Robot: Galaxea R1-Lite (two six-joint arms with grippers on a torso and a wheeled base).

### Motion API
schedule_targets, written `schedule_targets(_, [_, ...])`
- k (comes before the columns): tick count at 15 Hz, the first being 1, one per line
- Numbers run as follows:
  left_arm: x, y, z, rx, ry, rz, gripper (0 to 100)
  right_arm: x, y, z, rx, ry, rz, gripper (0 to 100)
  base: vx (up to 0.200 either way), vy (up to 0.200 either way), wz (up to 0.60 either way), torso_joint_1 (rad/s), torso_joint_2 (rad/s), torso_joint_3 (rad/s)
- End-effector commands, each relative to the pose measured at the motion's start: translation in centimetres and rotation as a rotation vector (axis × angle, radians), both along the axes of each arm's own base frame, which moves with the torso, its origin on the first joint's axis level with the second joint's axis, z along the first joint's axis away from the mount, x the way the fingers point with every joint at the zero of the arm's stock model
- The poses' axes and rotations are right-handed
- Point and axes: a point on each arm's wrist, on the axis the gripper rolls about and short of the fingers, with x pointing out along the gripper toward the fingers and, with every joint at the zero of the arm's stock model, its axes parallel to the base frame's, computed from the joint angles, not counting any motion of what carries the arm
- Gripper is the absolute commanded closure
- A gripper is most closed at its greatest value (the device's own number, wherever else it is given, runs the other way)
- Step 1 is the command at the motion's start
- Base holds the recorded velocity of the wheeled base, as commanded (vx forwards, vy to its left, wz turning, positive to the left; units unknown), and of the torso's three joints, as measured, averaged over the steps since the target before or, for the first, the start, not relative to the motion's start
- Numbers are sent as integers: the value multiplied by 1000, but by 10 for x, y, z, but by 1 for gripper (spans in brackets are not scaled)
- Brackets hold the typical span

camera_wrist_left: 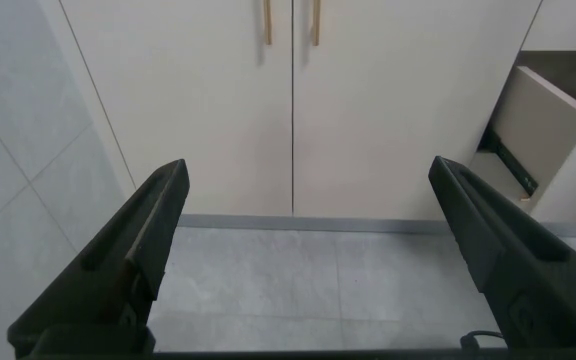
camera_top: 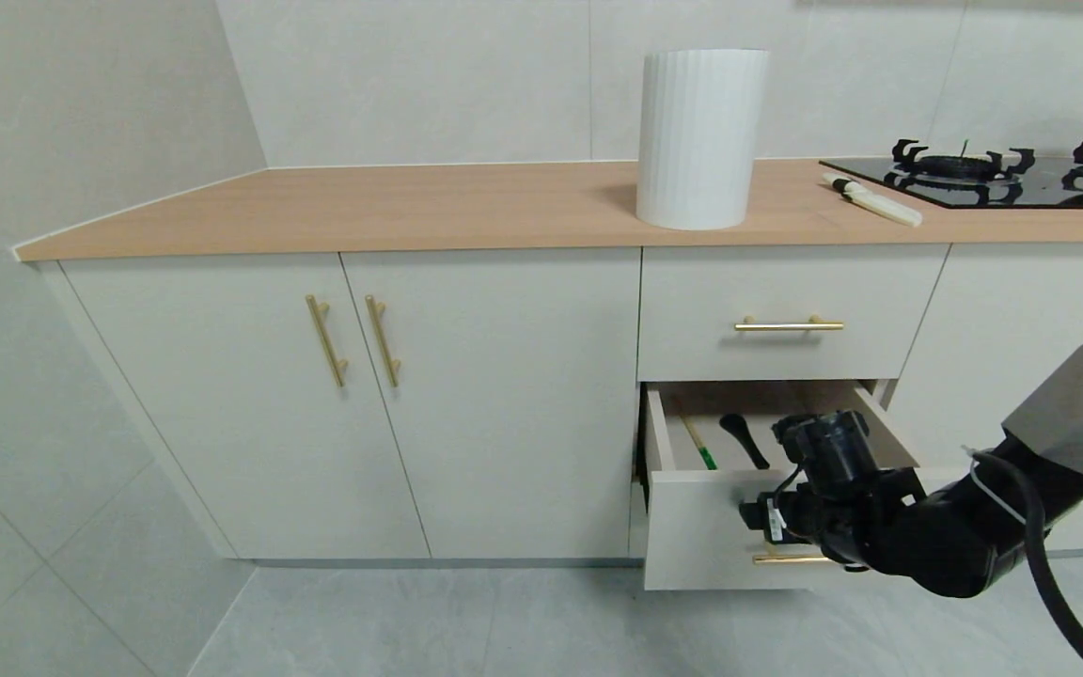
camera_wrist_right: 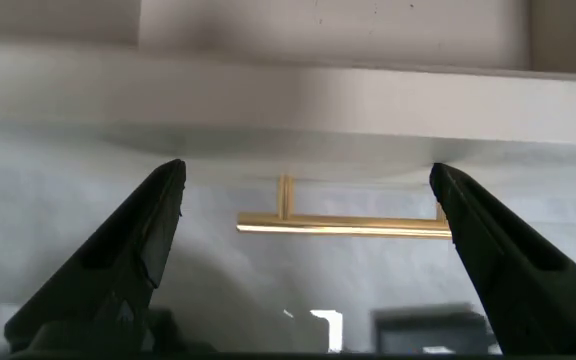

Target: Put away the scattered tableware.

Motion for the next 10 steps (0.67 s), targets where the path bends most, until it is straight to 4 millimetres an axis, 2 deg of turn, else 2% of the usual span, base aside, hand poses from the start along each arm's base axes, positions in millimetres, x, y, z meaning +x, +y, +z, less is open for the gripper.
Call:
schedule_targets(1, [0,0,0,0,2,1,0,12,-3,0,23,-23,-45,0,0,0,0,0,0,0])
schedule_targets(7, [0,0,0,0,2,1,0,34,-7,-14,72,-135,-118,0,0,0,0,0,0,0])
schedule_targets(10, [0,0,0,0,2,1,0,47,-16,-22,88,-181,-153,0,0,0,0,0,0,0])
